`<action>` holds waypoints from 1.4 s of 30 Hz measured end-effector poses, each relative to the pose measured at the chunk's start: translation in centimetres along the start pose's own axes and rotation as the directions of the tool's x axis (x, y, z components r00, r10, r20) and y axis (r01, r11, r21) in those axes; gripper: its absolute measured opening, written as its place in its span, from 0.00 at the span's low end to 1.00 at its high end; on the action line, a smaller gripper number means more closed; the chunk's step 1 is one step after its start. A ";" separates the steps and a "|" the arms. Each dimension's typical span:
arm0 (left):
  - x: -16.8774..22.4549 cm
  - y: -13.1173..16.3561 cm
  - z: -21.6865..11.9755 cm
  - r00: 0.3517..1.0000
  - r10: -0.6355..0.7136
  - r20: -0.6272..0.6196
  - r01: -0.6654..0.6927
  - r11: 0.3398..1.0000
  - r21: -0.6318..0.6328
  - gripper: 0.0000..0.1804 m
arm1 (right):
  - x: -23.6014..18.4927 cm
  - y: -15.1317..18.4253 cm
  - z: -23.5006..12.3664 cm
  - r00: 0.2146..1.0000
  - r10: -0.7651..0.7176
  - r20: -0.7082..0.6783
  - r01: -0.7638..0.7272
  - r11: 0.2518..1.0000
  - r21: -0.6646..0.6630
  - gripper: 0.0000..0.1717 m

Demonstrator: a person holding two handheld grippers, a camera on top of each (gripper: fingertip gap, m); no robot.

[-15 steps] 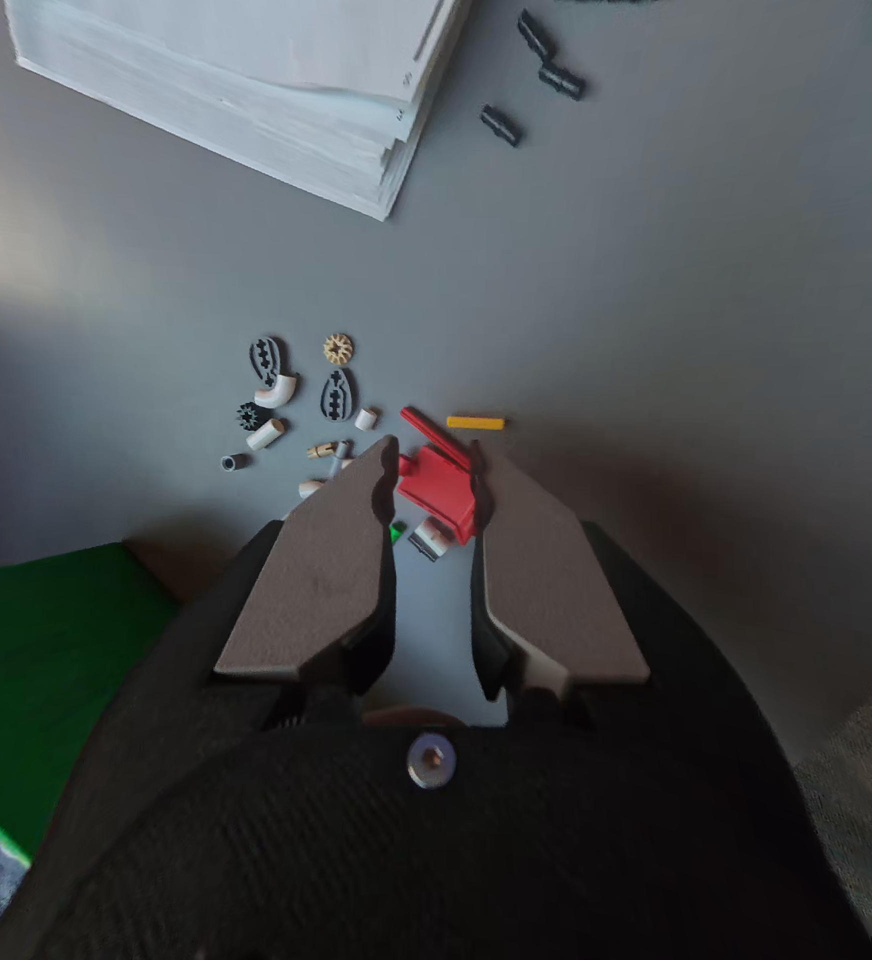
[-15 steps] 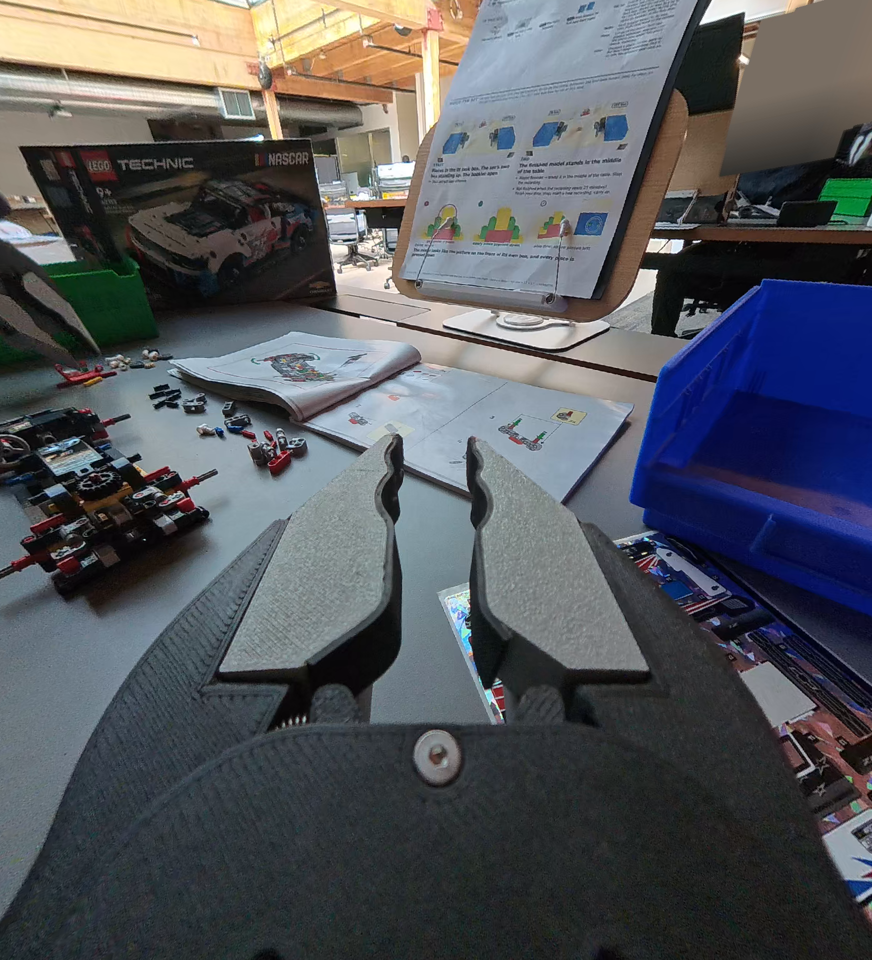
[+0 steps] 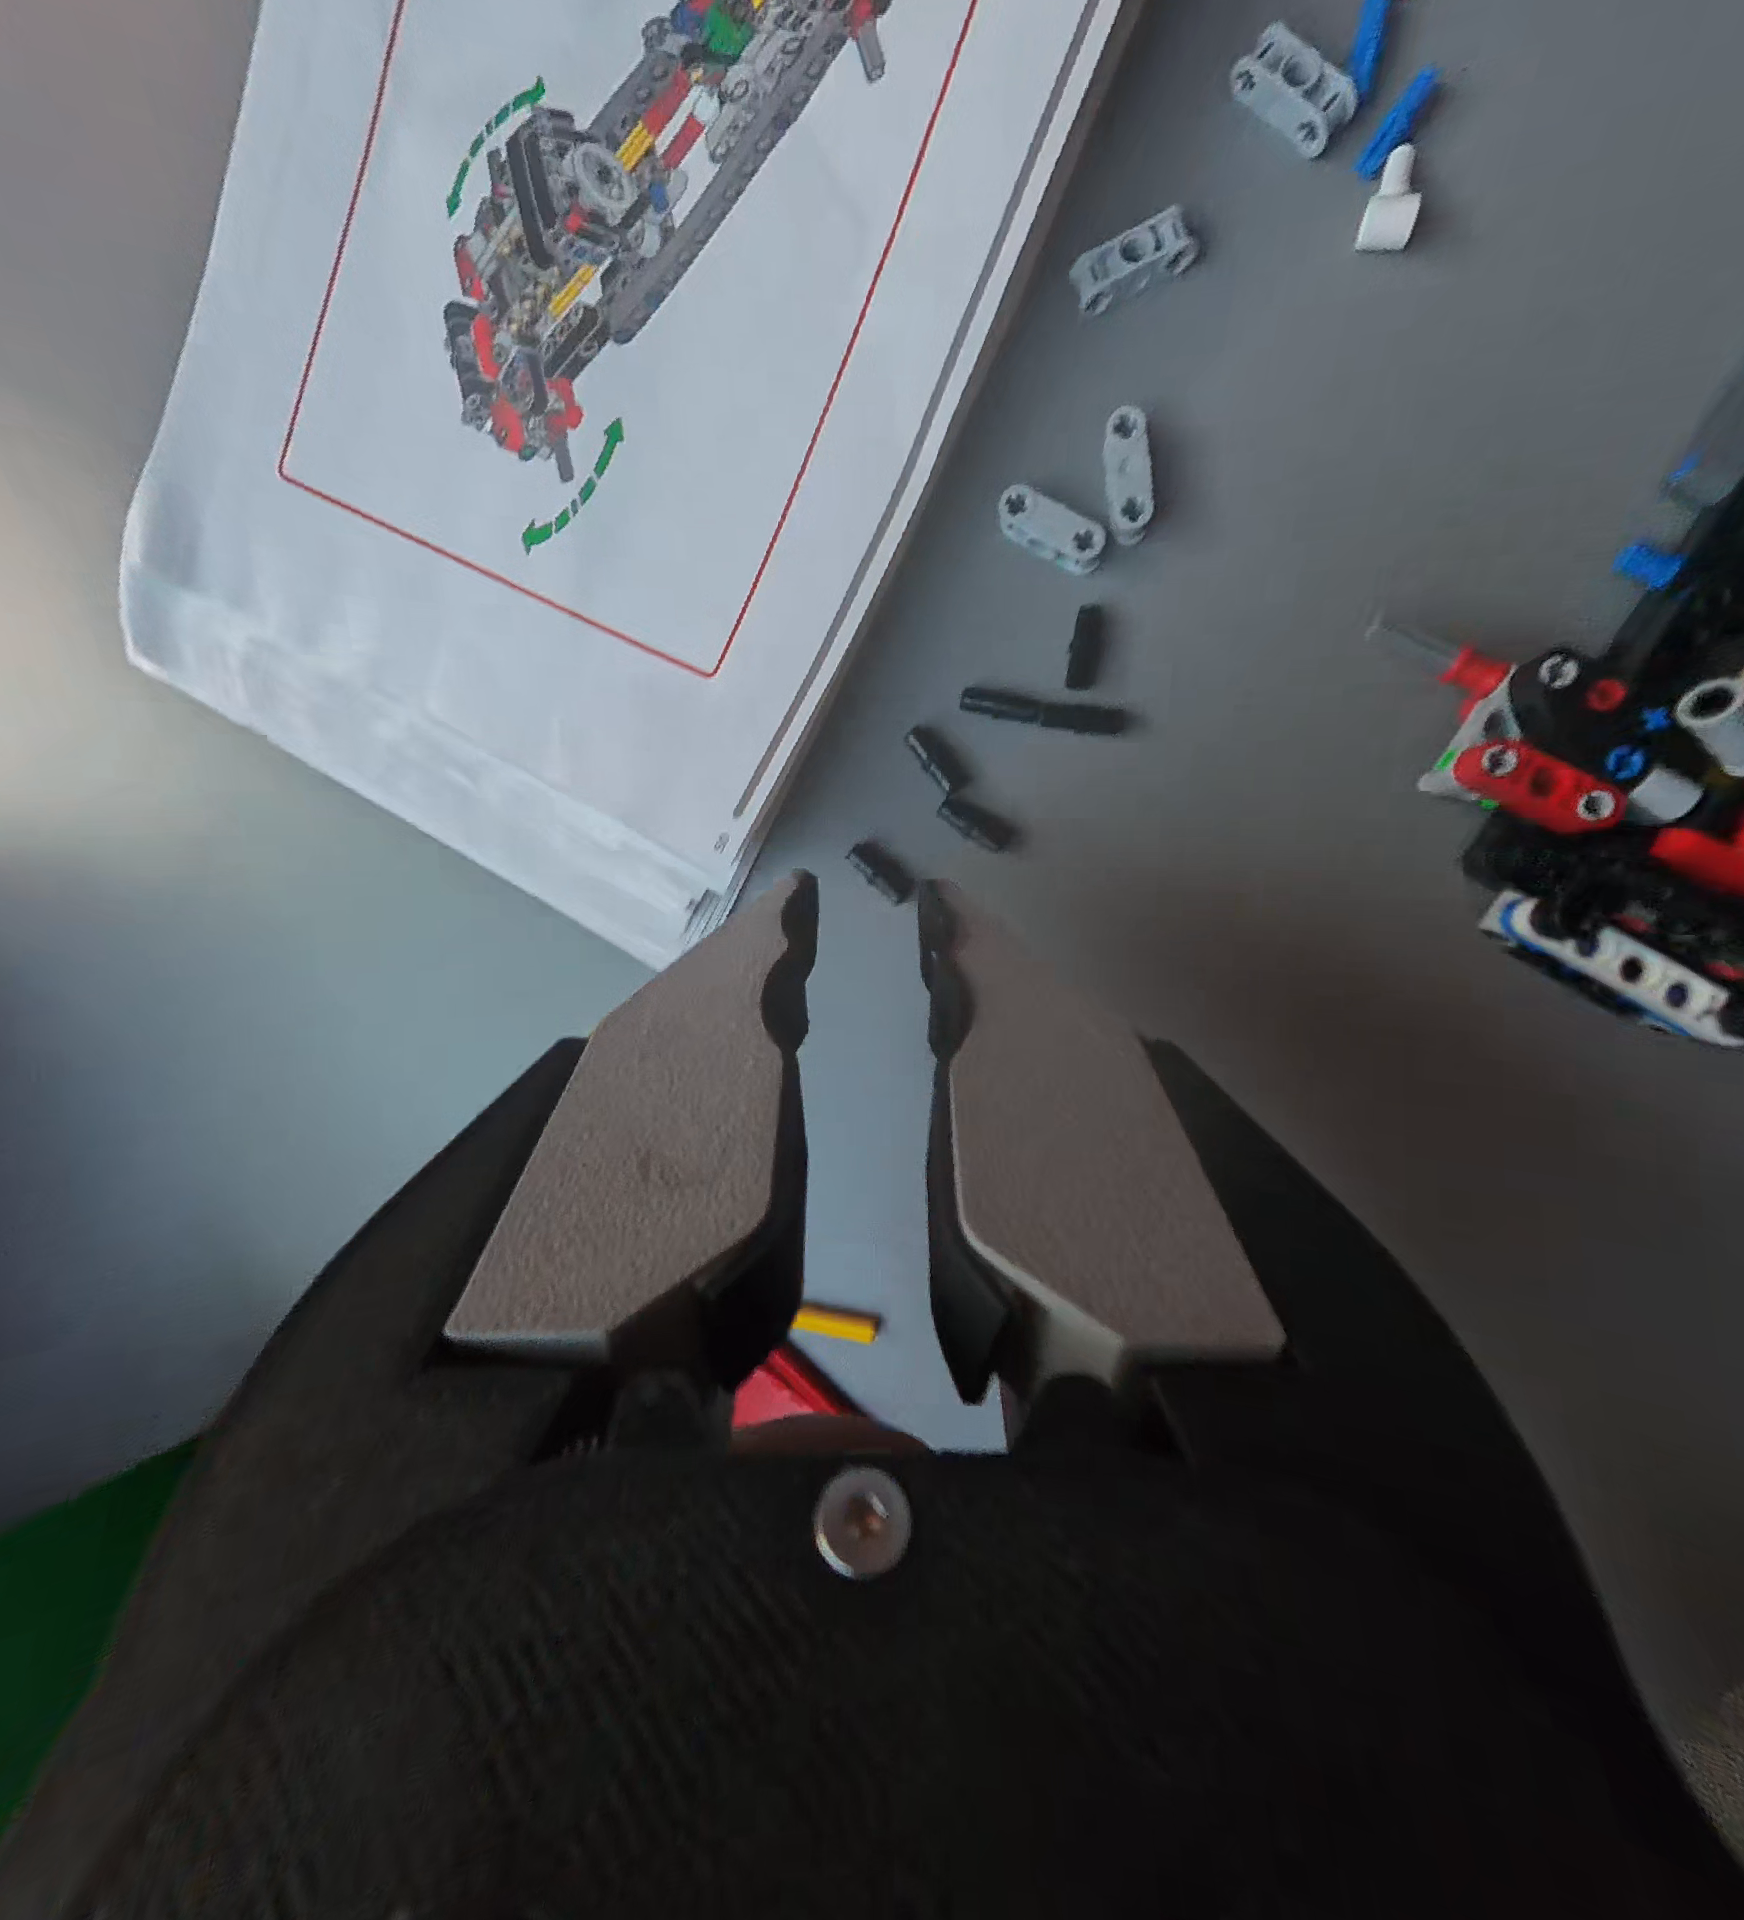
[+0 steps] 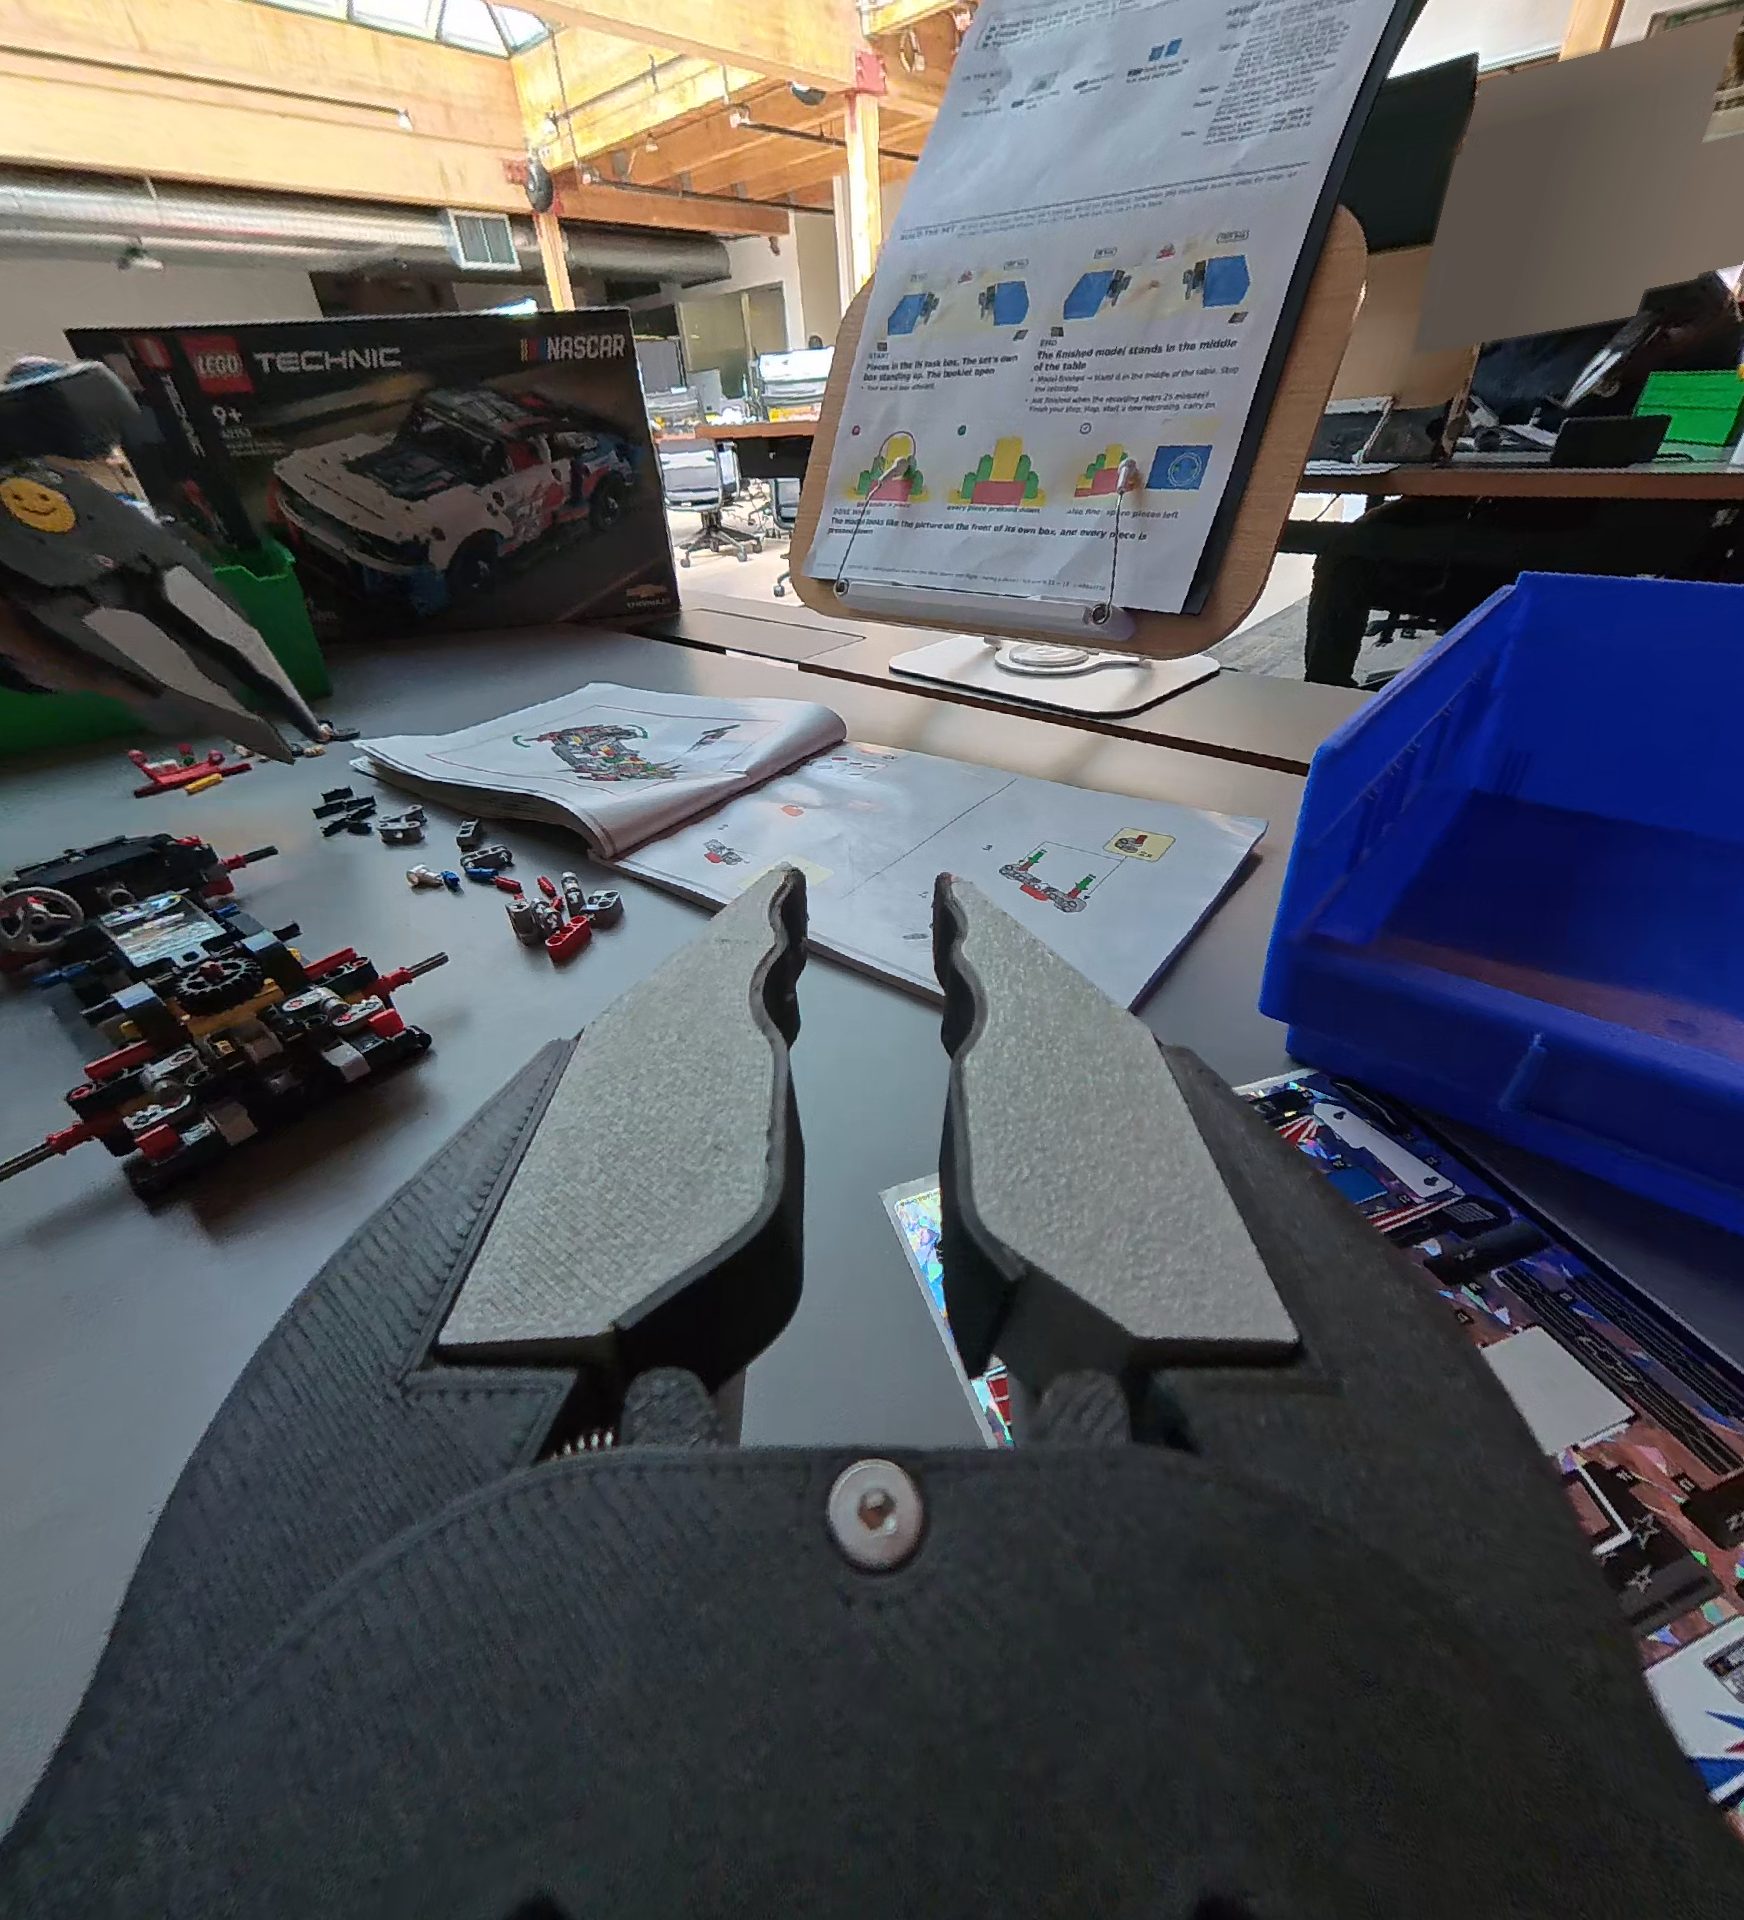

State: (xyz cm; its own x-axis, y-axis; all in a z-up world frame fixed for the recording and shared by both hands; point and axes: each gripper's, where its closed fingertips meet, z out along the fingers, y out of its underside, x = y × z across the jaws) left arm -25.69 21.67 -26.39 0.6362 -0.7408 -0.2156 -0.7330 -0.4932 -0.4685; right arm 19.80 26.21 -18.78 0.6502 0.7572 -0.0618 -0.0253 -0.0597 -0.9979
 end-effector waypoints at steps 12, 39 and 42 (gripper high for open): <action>4.7 -6.4 0.1 0.990 0.133 -0.034 -0.129 0.986 0.107 0.06 | -0.2 0.0 0.0 1.000 0.004 0.012 -0.004 1.000 0.000 0.12; 6.2 -12.8 -1.1 0.996 0.043 -0.073 -0.018 0.952 0.307 0.10 | 0.2 0.6 0.5 1.000 0.022 0.014 -0.022 0.999 -0.032 0.14; 6.2 -12.8 -0.9 0.996 0.055 -0.070 -0.031 0.953 0.302 0.10 | 0.3 0.7 0.5 1.000 0.018 0.011 -0.018 0.999 -0.035 0.14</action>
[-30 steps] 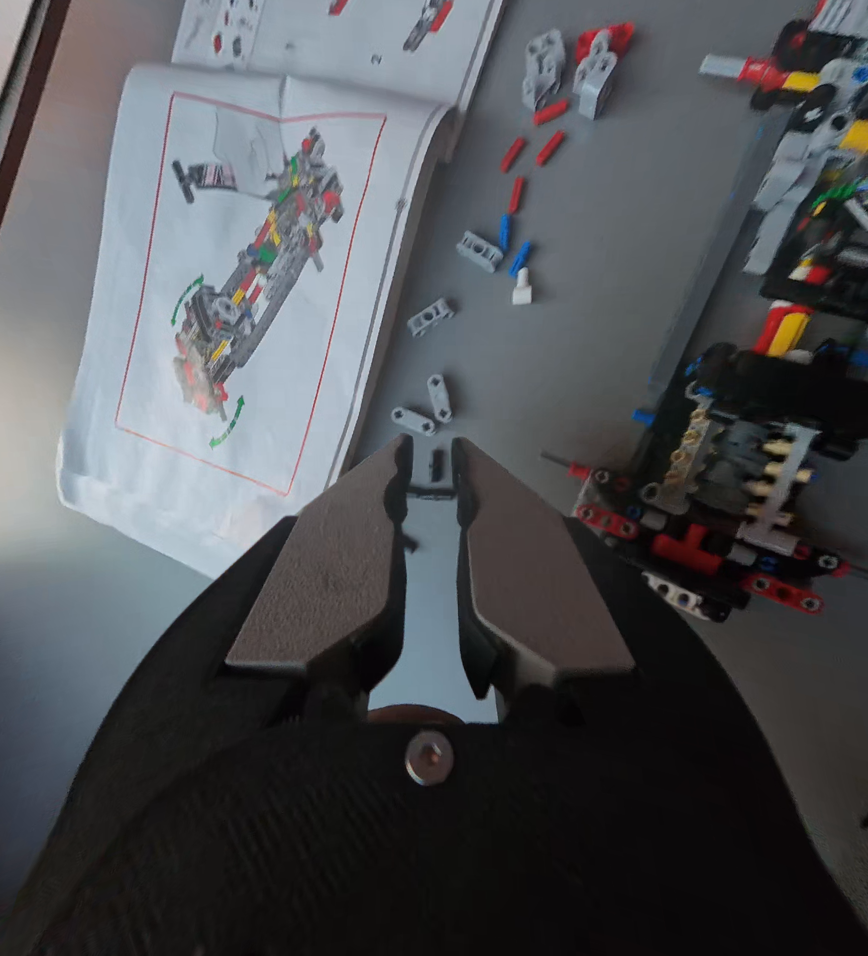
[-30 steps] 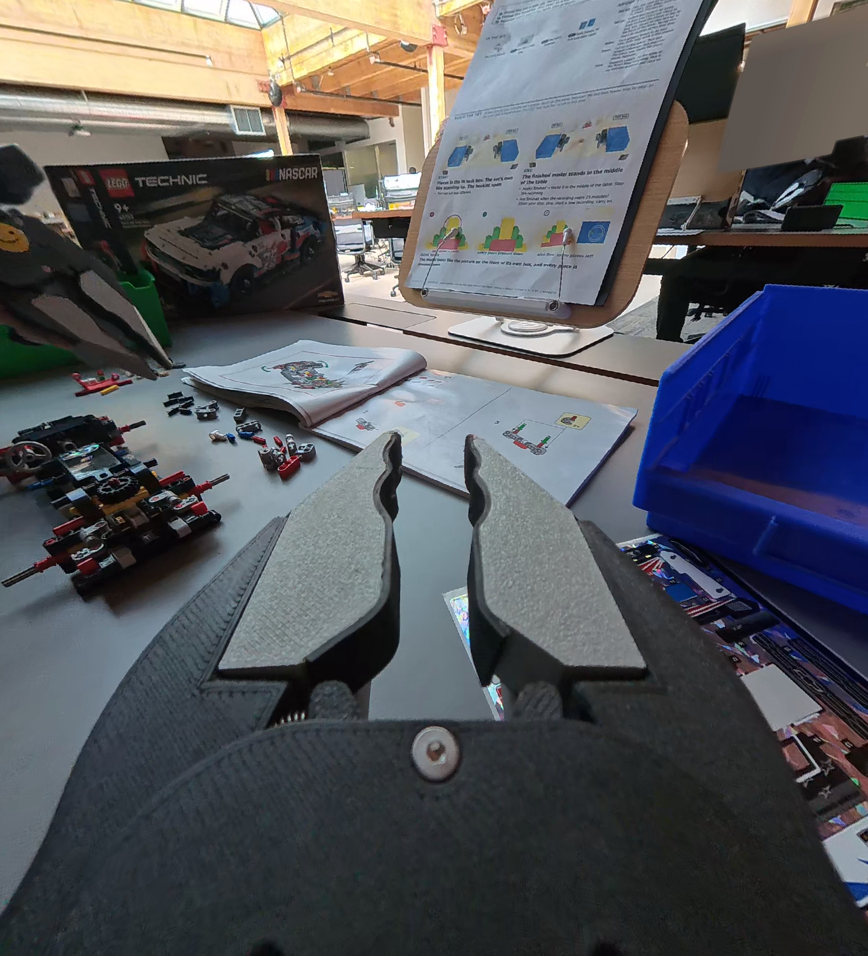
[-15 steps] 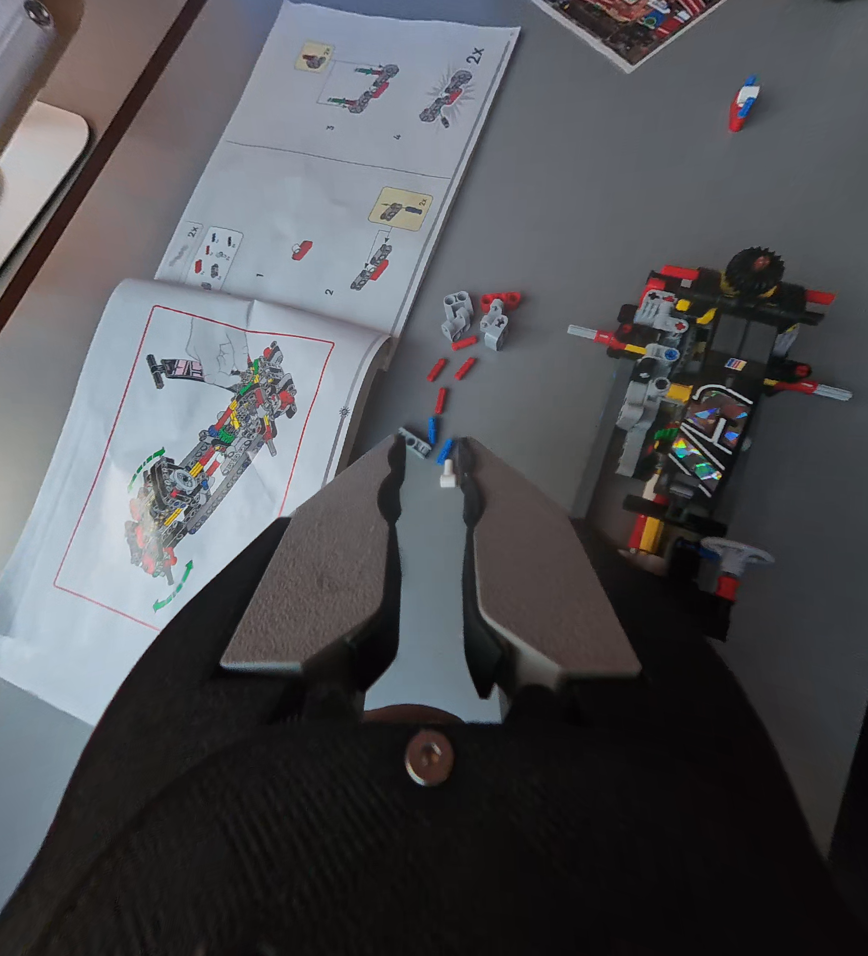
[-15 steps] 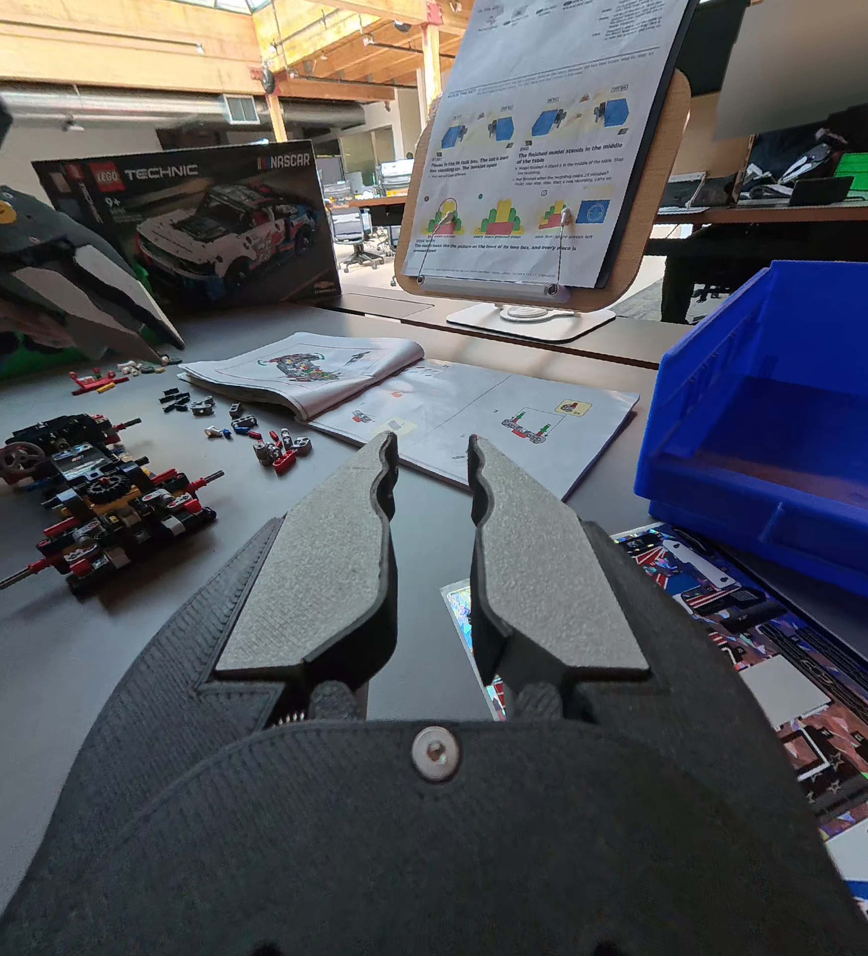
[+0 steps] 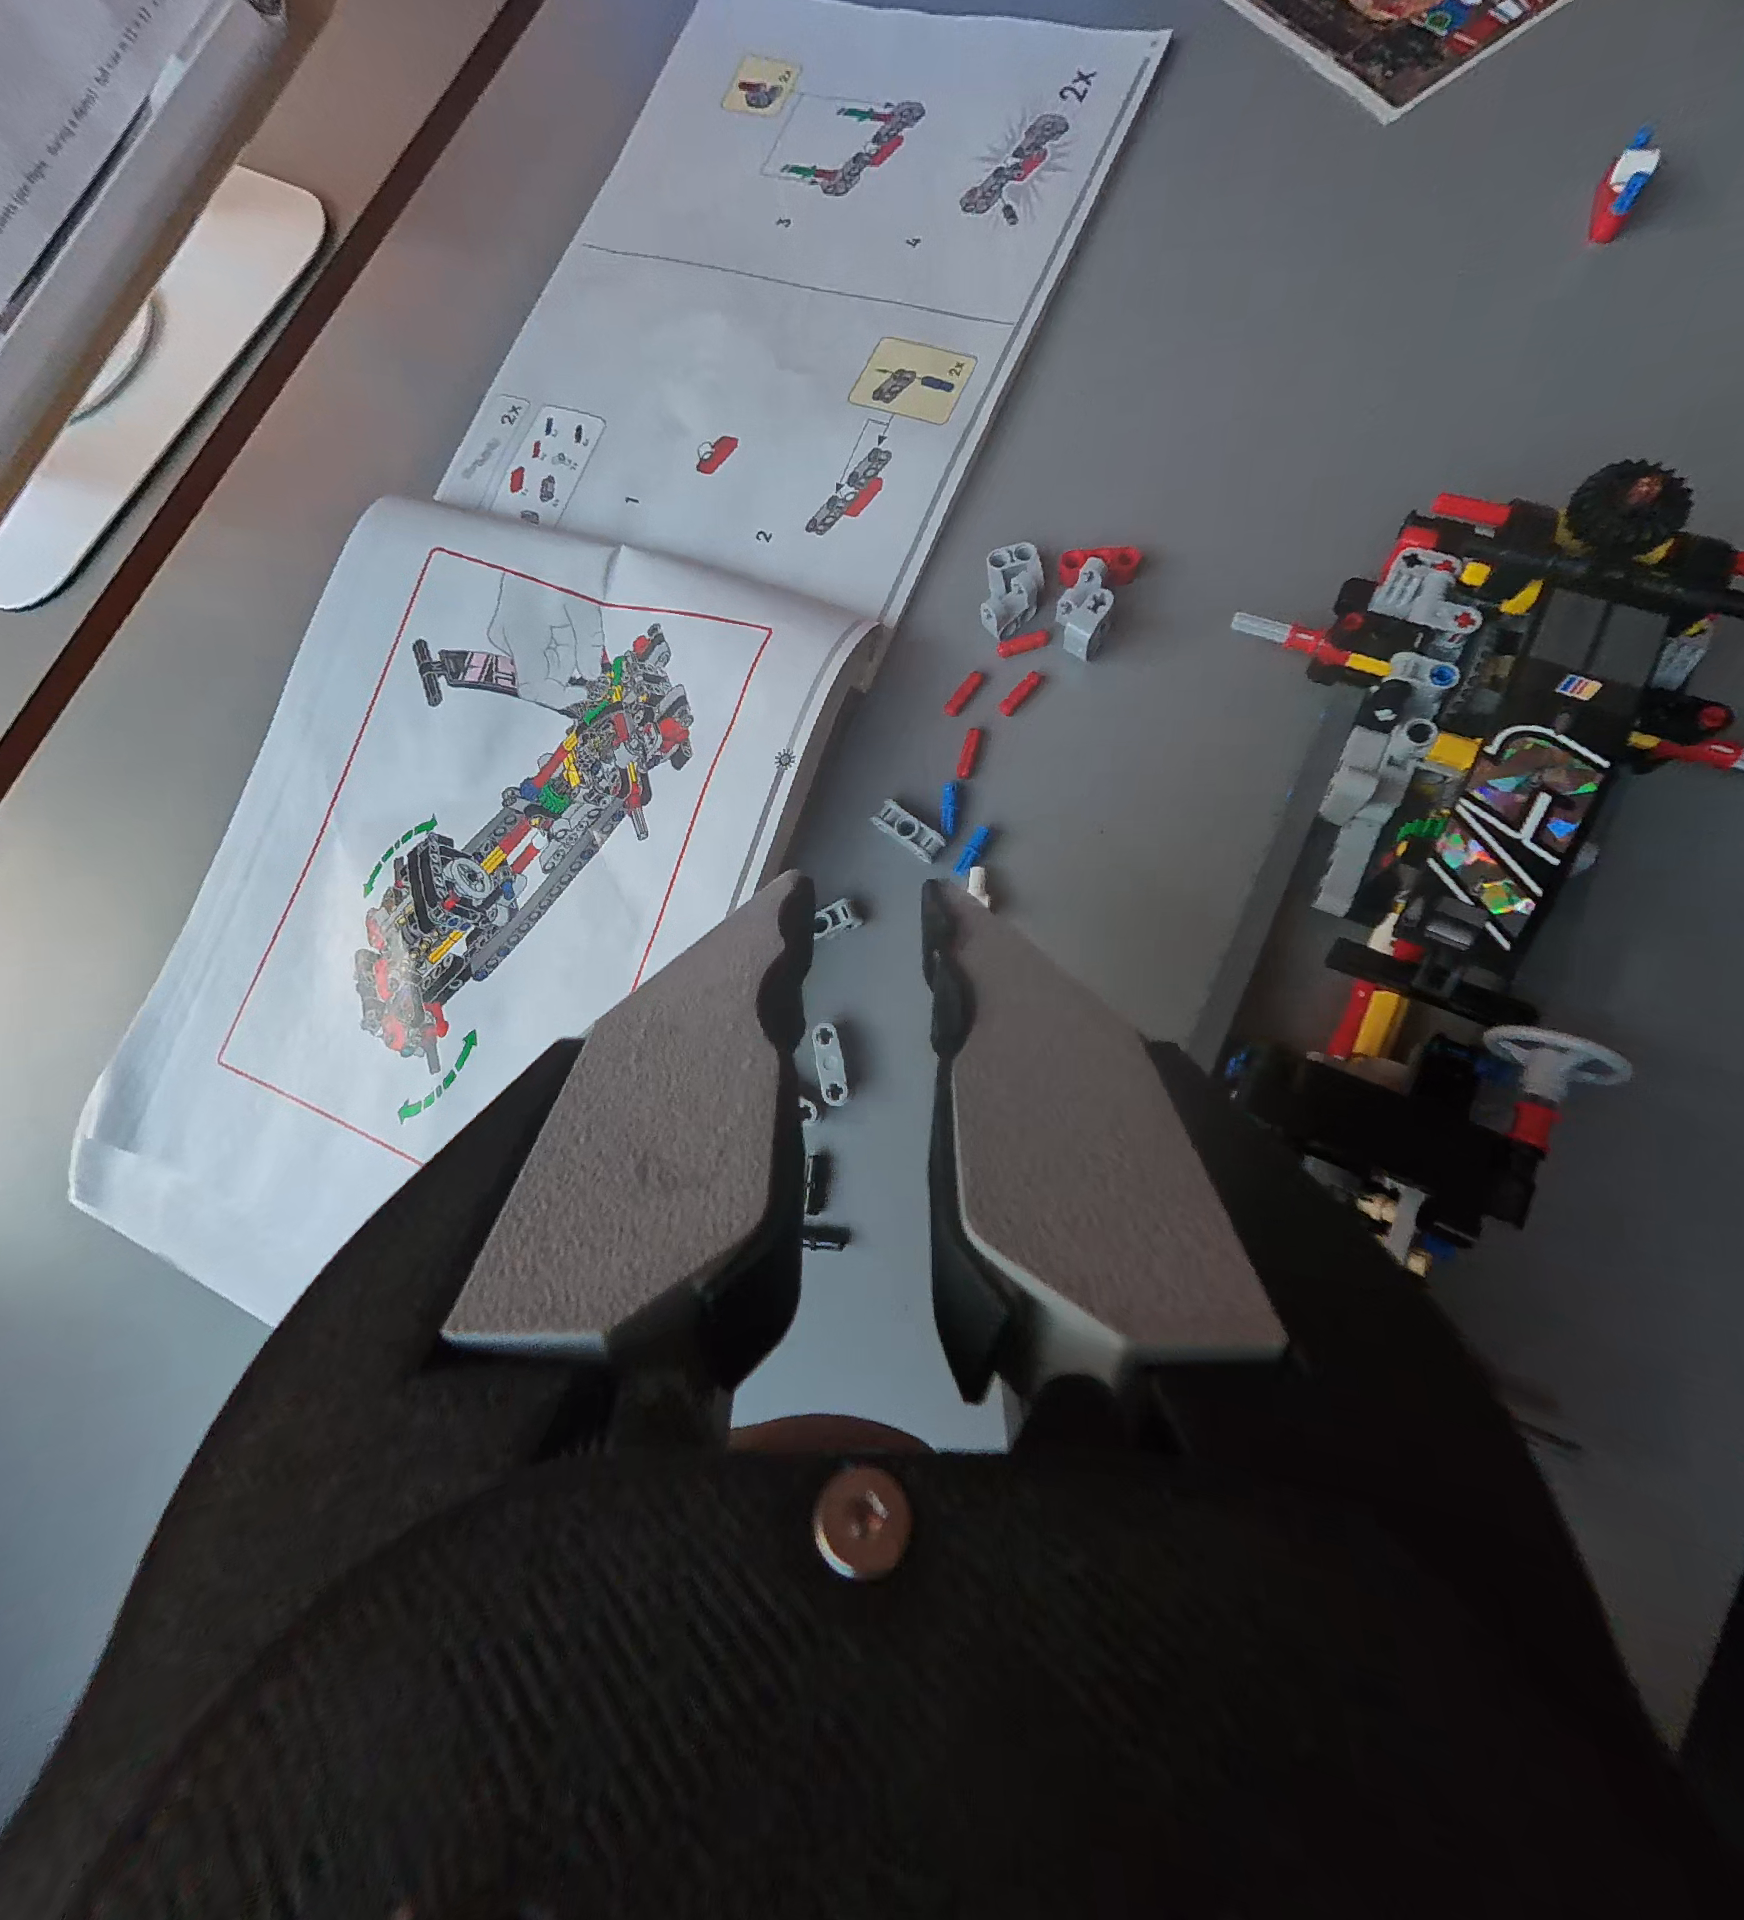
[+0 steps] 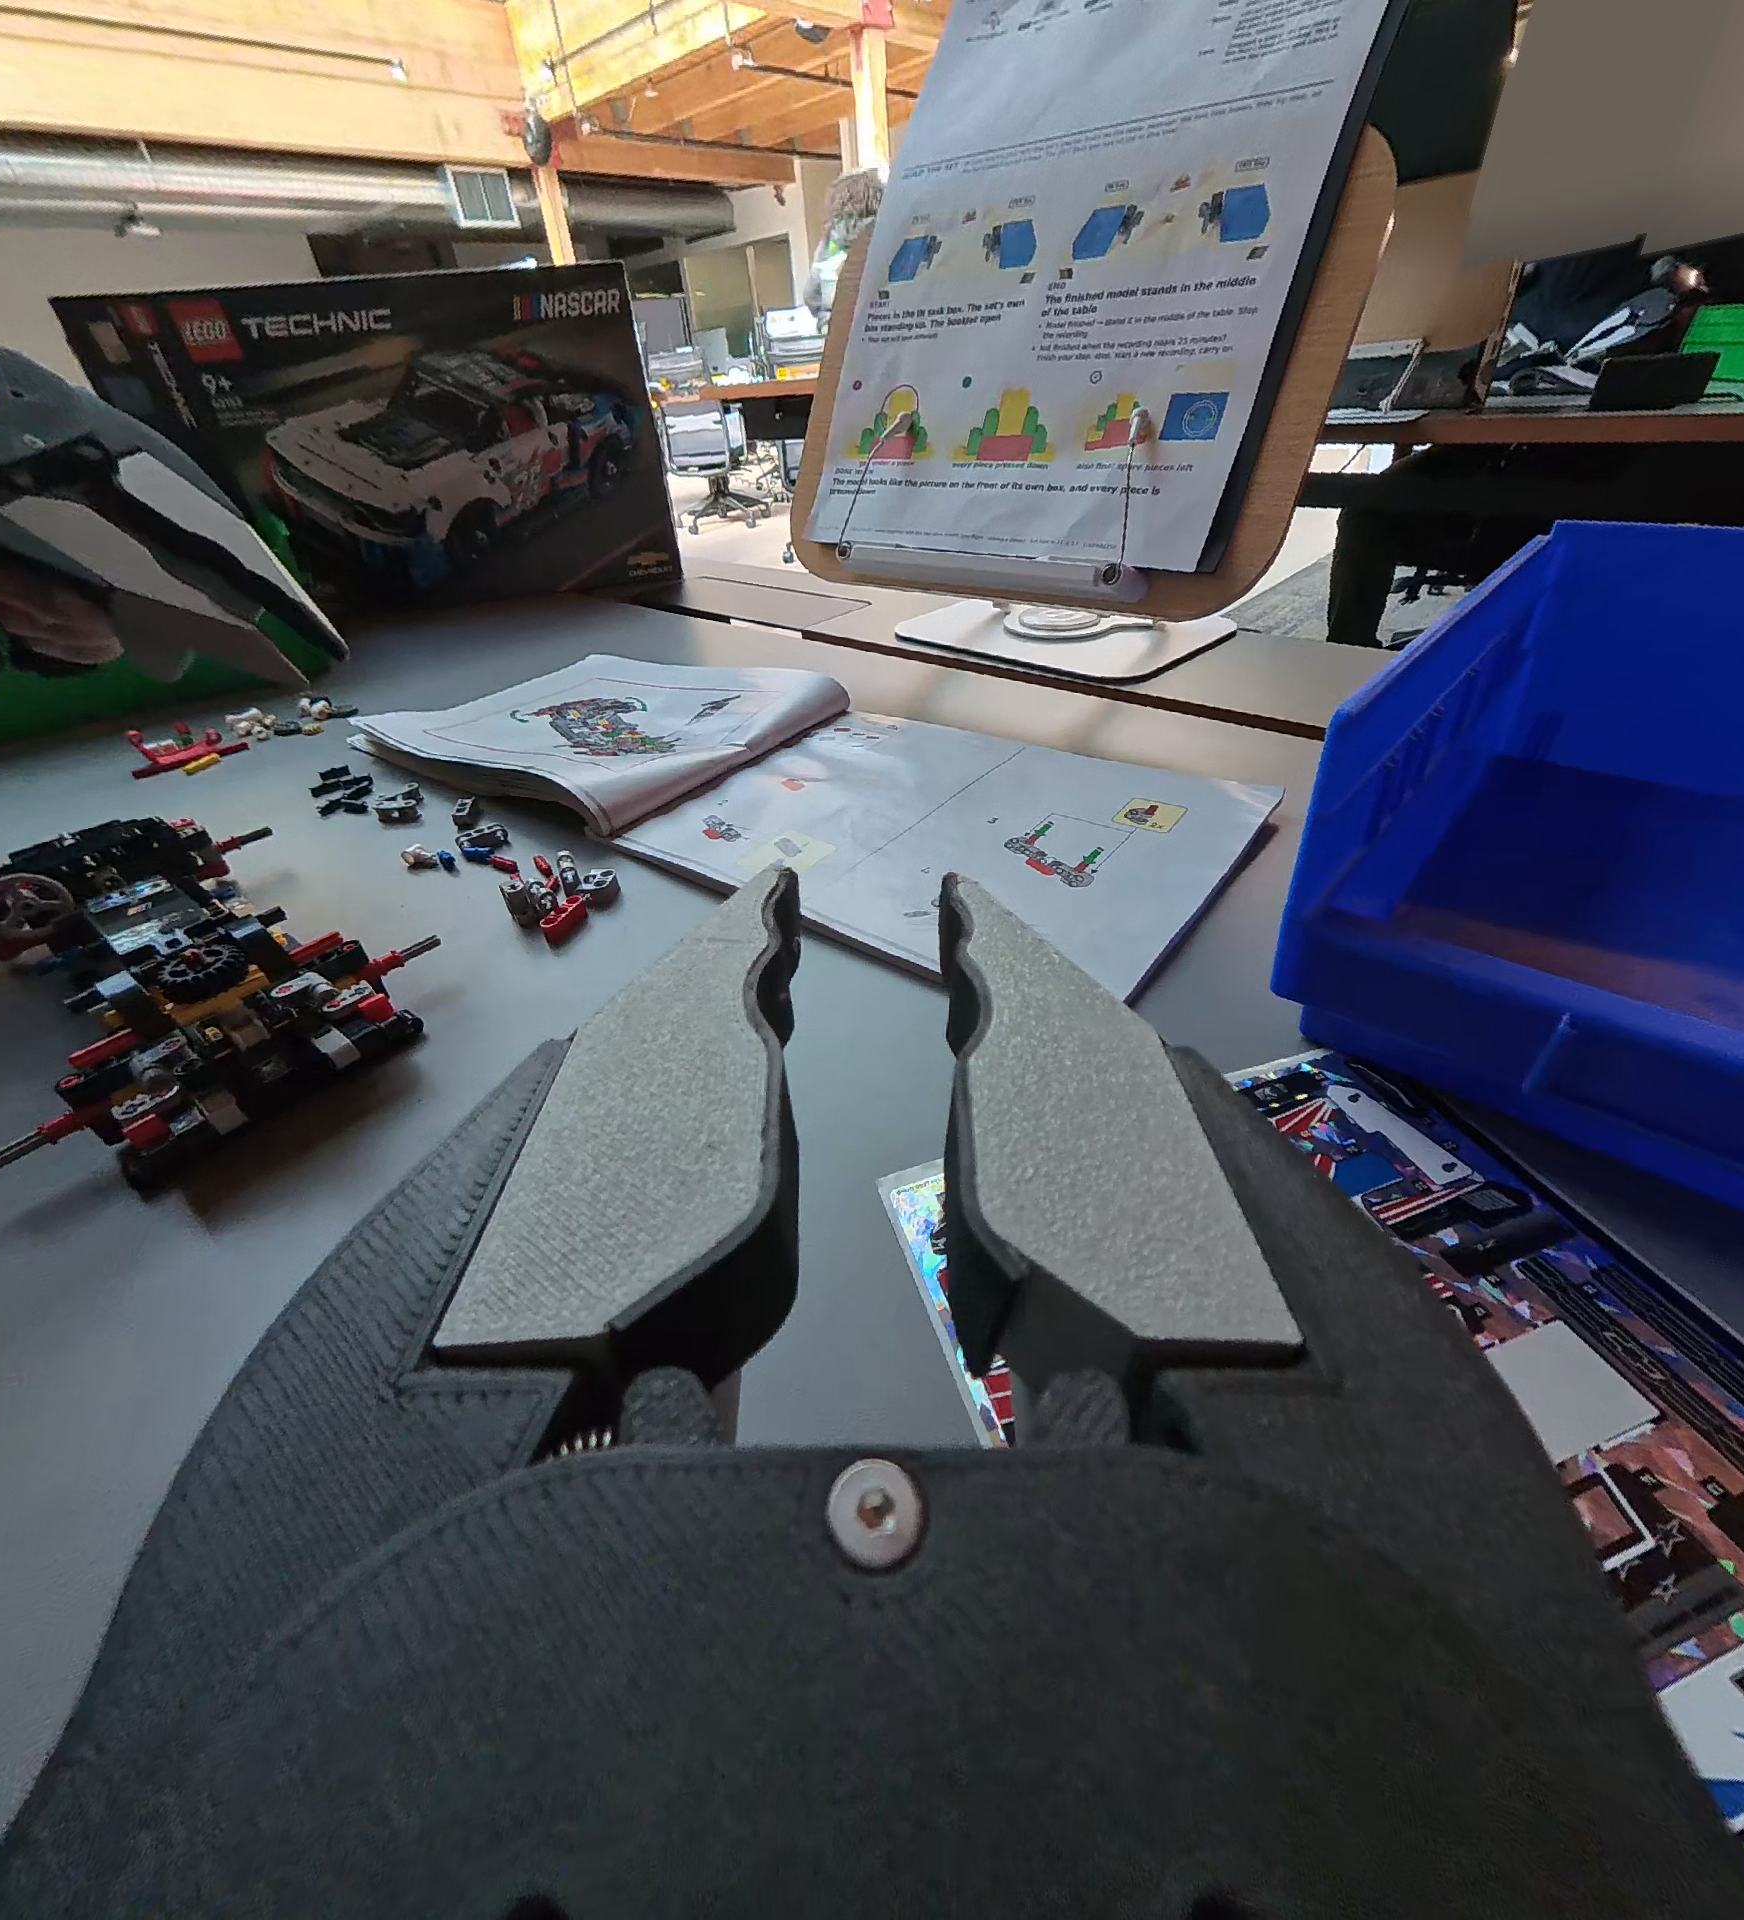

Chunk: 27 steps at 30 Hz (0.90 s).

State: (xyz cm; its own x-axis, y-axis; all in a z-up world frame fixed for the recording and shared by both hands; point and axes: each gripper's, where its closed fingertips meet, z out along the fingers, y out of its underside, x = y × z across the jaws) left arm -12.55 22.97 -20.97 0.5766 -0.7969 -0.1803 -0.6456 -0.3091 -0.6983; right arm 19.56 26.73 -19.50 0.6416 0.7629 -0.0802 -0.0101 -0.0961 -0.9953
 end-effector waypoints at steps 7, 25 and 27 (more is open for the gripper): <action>-0.5 0.2 -0.4 0.999 -0.032 -0.012 0.032 0.999 0.036 0.10 | 0.3 -0.3 -0.3 1.000 -0.004 -0.015 0.004 1.000 0.023 0.14; -0.5 -2.1 -0.1 0.999 -0.037 -0.014 0.038 0.995 0.087 0.10 | 0.4 -0.4 -0.4 1.000 -0.005 -0.017 0.005 1.000 0.030 0.13; 0.1 -2.9 0.0 0.999 -0.020 -0.038 0.023 0.996 0.091 0.10 | 0.2 -0.4 -0.4 1.000 -0.006 -0.001 0.007 1.000 0.031 0.10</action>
